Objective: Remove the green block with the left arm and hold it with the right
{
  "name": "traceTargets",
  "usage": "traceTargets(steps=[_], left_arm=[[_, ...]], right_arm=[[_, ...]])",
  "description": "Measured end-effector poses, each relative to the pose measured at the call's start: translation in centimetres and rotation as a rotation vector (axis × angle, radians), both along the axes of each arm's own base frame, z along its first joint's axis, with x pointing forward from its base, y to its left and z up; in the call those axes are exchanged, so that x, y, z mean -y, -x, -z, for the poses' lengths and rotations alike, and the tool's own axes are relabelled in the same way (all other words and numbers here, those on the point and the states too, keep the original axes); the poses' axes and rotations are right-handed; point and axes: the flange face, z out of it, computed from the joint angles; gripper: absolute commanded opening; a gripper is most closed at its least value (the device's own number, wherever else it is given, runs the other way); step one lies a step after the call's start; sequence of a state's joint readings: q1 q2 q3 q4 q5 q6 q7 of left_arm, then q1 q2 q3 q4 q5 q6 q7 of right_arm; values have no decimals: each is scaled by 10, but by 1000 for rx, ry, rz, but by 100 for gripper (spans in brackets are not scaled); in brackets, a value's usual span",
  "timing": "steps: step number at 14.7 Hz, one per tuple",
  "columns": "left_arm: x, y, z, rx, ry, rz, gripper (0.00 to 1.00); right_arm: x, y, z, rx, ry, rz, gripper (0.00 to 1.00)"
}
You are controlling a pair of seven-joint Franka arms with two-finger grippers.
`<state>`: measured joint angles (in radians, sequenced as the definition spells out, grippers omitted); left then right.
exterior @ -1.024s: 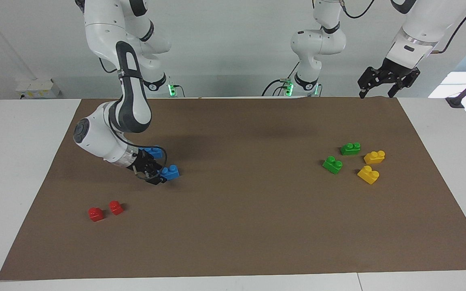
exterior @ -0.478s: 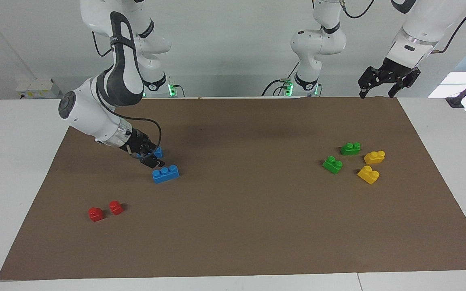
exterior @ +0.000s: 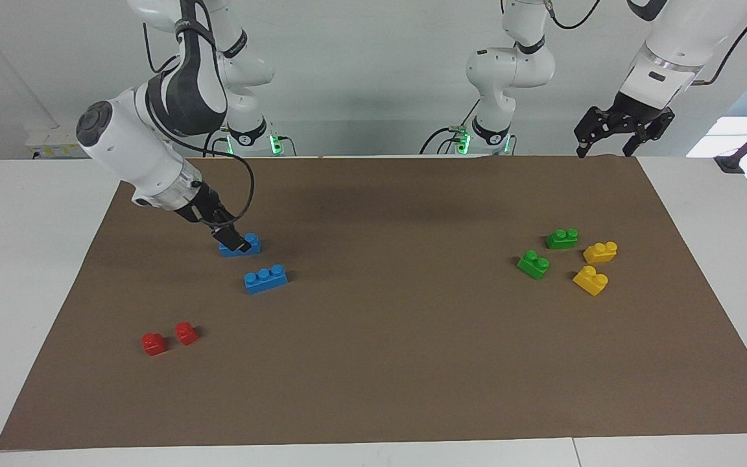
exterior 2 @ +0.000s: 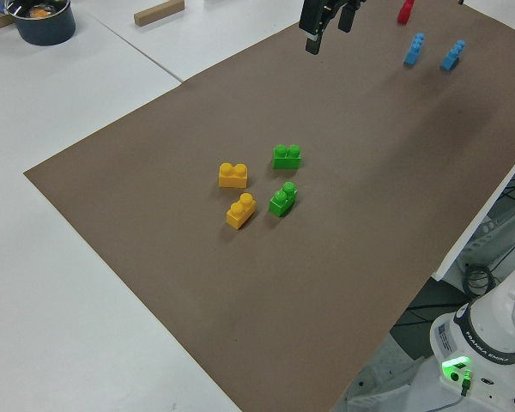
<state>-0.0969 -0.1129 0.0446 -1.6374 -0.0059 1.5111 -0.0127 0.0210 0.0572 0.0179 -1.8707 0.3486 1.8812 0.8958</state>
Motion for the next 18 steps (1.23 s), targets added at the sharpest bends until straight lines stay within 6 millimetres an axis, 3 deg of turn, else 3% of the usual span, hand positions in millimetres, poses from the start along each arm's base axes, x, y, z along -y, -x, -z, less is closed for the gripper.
traceTargets(steps=[5, 10, 13, 18], left_arm=[[0, -1, -1, 6, 0, 0, 100], [0, -1, -1, 7, 0, 0, 100], [0, -1, -1, 8, 0, 0, 100], [0, -1, -1, 8, 0, 0, 100]], right_arm=[[7, 18, -65, 130, 67, -231, 98], [39, 40, -128, 229, 186, -570, 99], [46, 55, -148, 235, 240, -700, 99], [48, 74, -171, 220, 266, -756, 98]])
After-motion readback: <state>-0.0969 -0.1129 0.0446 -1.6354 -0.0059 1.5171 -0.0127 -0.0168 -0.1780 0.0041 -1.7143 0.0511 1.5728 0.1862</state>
